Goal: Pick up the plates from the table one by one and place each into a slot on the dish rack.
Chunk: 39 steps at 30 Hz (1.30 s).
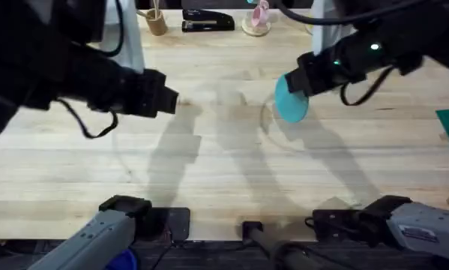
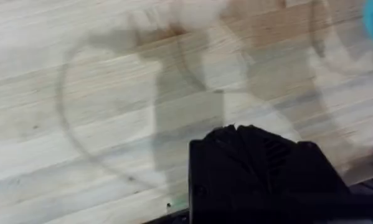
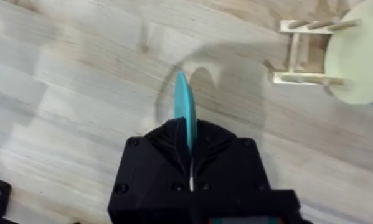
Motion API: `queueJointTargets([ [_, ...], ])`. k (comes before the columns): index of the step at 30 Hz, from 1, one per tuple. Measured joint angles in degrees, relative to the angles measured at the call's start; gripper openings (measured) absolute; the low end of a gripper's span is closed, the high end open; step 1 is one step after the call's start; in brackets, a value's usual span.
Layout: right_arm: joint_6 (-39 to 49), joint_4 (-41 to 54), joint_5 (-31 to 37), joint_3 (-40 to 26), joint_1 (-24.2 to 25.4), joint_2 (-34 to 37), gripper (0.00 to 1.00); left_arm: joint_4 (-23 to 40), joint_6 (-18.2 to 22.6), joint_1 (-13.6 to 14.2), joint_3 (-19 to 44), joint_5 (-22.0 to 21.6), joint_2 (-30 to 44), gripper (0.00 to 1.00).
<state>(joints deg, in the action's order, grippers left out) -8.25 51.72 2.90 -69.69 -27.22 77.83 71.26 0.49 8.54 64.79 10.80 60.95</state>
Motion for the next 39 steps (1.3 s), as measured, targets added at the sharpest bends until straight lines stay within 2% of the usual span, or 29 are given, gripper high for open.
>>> queueJointTargets([
  [6, 2.3, 1.4, 2.4, -0.3, 0.0, -4.3, 0.031, 1.9, 0.1, 0.0, 0.0, -1.6, -4.1, 0.040],
  [13, 5.4, 5.2, 7.1, -4.2, 0.0, -7.1, 0.031, 3.9, 0.2, 0.0, 0.0, -3.6, -6.3, 0.041],
  [20, 7.5, 11.5, 12.1, -9.2, 0.0, -8.1, 0.031, 4.8, 0.2, 0.0, 0.2, -5.2, -6.4, 0.040],
  [30, 8.7, 13.1, 16.7, -9.8, 0.0, -8.1, 0.031, 5.9, 0.2, 0.0, 3.3, -8.1, -6.4, 0.054],
  [32, 8.9, 13.1, 16.9, -9.8, 0.0, -8.1, 0.031, 5.9, 0.6, 0.0, 3.3, -8.4, -6.4, 0.182],
  [34, 9.2, 13.1, 17.0, -9.8, 0.0, -8.1, 0.031, 5.9, 0.6, 0.0, 3.3, -8.6, -6.4, 0.512],
  [37, 10.1, 13.1, 17.0, -9.8, 0.4, -8.1, 0.031, 5.9, 0.4, 0.0, 3.3, -8.9, -6.4, 0.947],
  [39, 10.5, 13.1, 17.0, -9.8, 1.2, -8.1, 0.031, 5.9, 0.6, 0.0, 3.3, -9.0, -6.4, 0.991],
])
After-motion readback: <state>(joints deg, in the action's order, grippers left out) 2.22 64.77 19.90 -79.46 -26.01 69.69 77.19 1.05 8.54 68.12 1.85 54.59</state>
